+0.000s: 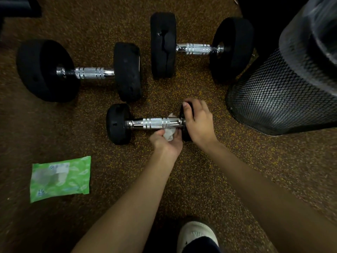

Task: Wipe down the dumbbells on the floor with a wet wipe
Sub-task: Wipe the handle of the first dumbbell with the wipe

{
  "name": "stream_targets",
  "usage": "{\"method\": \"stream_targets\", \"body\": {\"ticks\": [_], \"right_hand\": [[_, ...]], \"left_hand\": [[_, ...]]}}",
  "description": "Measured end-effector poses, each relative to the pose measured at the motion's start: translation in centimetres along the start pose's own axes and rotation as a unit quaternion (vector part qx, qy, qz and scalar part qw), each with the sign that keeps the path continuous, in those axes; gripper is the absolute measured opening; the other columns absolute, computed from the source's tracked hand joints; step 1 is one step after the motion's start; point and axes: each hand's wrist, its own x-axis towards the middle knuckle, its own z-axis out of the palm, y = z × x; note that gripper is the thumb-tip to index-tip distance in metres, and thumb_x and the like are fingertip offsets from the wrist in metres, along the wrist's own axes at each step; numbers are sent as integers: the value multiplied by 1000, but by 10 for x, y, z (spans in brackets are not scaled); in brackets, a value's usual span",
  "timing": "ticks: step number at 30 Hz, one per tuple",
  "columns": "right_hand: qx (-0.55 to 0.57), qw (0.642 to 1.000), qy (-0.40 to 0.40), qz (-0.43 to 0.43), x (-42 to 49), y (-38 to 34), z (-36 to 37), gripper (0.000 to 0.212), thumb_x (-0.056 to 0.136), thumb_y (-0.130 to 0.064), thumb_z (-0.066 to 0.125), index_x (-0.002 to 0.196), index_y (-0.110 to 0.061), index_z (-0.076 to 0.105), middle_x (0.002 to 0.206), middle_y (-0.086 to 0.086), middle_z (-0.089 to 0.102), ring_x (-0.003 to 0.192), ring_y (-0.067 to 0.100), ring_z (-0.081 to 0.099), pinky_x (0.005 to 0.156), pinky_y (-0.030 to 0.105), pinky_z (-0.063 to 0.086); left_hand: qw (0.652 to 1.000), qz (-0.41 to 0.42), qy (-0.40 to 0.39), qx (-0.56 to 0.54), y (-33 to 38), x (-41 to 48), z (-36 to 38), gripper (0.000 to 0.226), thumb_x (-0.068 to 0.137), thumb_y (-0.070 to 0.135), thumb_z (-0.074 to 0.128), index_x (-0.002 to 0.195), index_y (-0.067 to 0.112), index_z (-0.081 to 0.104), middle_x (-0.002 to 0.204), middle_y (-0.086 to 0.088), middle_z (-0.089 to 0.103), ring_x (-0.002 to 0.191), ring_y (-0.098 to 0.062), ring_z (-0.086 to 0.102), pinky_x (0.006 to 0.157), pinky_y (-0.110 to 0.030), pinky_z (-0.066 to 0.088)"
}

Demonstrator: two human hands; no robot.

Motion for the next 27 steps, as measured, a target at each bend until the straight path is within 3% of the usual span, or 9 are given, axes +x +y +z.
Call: {"method": "stream_targets", "body": {"ticks": [5, 10, 12, 17, 22, 27], "right_hand": [[-5, 1000, 0, 2, 0, 1, 1, 31, 98, -28, 42, 119, -10, 58, 114, 10, 57, 107, 23, 53, 95, 32, 37], [-2, 1000, 0, 1, 0, 0, 0, 31, 99, -27, 42, 120, -10, 57, 115, 10, 57, 107, 23, 53, 96, 35, 39], [-2, 1000, 0, 0, 0, -1, 0, 31, 99, -26, 42, 119, -9, 58, 114, 11, 57, 107, 24, 53, 97, 38, 40], [-1, 1000, 4, -4, -1, 0, 1, 31, 98, -27, 42, 118, -9, 58, 113, 11, 57, 107, 25, 53, 96, 38, 40], [-5, 1000, 10, -11, -1, 0, 1, 30, 98, -24, 43, 118, -8, 59, 112, 11, 58, 107, 25, 53, 96, 35, 38], [-3, 1000, 6, -9, -1, 0, 0, 30, 99, -25, 42, 119, -9, 58, 113, 11, 57, 107, 25, 53, 97, 36, 39]], "left_hand": [[999, -9, -37, 5, -3, 1, -14, 31, 93, 11, 31, 104, -3, 57, 102, -20, 60, 91, -26, 58, 104, -35, 41], [992, -22, -28, 118, 2, -14, -31, 32, 94, 9, 37, 116, -4, 56, 114, -20, 63, 96, -24, 61, 103, -35, 43], [994, -17, -30, 108, 4, -5, -22, 31, 94, 8, 35, 115, -3, 55, 113, -20, 62, 94, -24, 60, 105, -36, 40], [998, -13, -27, 51, 0, 14, -5, 29, 93, 3, 29, 92, 1, 58, 90, -15, 59, 79, -21, 56, 106, -34, 39], [997, -37, -51, 49, 2, -5, -17, 30, 98, 8, 31, 113, -5, 53, 108, -22, 60, 96, -26, 59, 105, -37, 39], [986, -47, -105, 121, 18, -37, -18, 33, 99, 10, 29, 117, -6, 52, 118, -26, 60, 105, -29, 61, 98, -39, 45]]}}
